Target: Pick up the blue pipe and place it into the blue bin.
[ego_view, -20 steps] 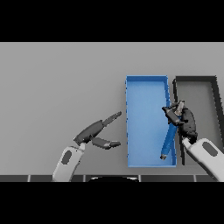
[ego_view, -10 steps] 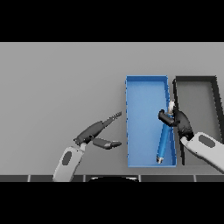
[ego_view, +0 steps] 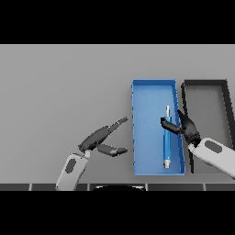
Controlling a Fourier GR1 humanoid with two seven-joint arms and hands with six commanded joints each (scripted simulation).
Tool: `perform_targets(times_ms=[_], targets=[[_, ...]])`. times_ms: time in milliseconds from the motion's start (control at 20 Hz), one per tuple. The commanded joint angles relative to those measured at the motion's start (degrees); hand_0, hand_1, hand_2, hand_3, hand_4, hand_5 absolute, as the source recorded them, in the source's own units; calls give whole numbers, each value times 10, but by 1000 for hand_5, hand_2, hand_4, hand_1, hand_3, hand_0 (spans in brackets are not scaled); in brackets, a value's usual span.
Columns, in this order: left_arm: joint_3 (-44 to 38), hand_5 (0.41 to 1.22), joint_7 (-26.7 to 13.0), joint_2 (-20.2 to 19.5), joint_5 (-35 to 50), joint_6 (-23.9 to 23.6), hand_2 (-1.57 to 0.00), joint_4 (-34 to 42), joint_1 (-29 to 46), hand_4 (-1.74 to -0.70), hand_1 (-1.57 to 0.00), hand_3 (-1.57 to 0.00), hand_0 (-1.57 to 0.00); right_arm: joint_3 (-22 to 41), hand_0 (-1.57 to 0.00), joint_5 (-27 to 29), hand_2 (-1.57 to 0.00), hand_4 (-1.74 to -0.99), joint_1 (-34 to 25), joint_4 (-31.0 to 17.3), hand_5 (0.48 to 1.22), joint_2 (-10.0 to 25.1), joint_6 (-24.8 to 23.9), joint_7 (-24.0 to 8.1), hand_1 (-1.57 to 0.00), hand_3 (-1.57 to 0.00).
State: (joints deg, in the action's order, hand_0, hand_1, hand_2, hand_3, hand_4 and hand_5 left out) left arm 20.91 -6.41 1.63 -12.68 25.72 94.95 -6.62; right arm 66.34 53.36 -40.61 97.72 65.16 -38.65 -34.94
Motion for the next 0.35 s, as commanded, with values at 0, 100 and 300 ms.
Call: perform_targets(times_ms=[0, 100, 300], targets=[[-3, 431, -1, -3, 4, 3, 1, 3, 0, -886, 1, 1, 1, 4, -10, -5, -9, -1020, -1, 0, 666, -2, 0, 1, -9, -5], [-6, 431, 2, -6, 8, 4, 1, 6, 1, -885, 1, 1, 1, 2, -6, 5, -5, -1022, -6, 5, 661, 1, 4, 0, -5, -3], [-7, 431, -14, -3, 11, 4, 1, 13, -7, -885, 1, 1, 1, 5, -6, 4, -5, -1022, -8, -1, 643, 2, 10, 2, -5, -3]])
